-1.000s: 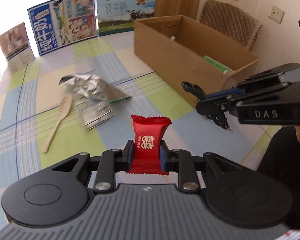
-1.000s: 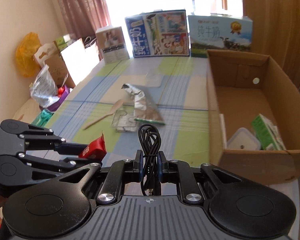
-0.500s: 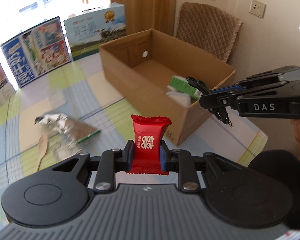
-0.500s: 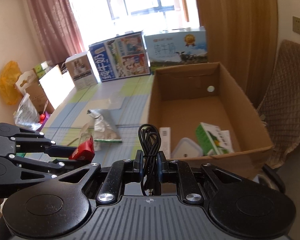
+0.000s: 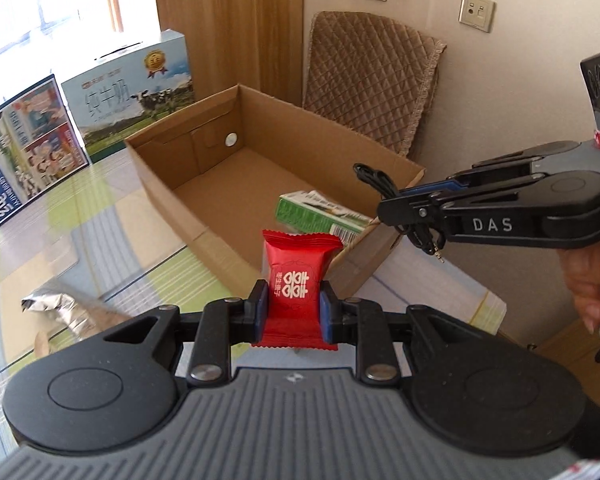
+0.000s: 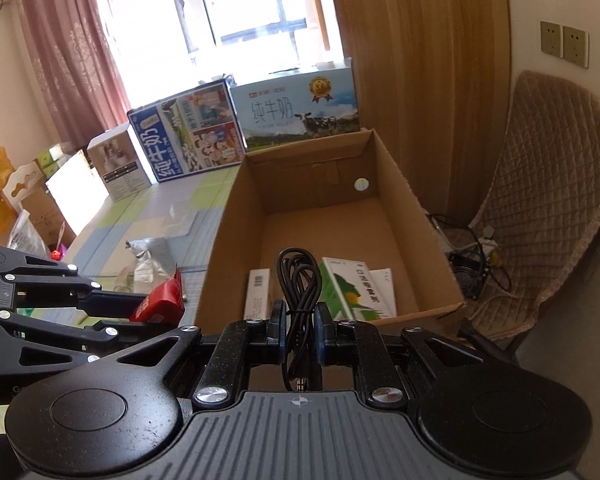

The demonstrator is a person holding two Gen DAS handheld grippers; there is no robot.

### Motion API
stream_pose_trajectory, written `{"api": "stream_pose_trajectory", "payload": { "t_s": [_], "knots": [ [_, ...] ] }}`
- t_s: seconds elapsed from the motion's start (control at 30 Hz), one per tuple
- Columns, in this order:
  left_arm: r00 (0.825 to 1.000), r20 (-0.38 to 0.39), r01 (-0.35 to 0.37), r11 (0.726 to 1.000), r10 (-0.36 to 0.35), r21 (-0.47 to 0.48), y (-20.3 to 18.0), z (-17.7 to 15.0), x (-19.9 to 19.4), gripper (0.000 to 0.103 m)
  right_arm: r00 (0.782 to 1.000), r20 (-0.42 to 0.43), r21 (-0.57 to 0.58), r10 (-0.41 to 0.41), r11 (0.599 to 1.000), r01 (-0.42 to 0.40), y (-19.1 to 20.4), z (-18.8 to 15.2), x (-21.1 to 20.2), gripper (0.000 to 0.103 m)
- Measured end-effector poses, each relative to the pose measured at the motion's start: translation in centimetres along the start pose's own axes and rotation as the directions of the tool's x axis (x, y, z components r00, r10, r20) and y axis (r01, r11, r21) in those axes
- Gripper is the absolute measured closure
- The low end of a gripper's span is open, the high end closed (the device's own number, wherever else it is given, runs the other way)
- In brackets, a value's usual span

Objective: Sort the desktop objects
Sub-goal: 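Carry the cable and red candy packet over the cardboard box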

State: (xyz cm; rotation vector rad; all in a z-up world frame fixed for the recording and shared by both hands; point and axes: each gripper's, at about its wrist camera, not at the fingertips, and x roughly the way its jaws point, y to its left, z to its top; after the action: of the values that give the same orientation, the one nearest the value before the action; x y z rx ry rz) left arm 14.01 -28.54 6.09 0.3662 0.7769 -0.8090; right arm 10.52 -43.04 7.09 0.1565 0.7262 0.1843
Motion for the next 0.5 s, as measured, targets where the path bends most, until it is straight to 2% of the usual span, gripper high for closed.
{"api": "stream_pose_trajectory", "payload": {
  "t_s": [0.5],
  "knots": [
    [0.999,0.049,0.028,0.998,-0.024,-0.064,0.4,3.9,3.0,0.082,1.000,-0.004,-0.012,-0.015,1.000,0.015,-2.6,2.5,2.4,0.092]
  ]
}}
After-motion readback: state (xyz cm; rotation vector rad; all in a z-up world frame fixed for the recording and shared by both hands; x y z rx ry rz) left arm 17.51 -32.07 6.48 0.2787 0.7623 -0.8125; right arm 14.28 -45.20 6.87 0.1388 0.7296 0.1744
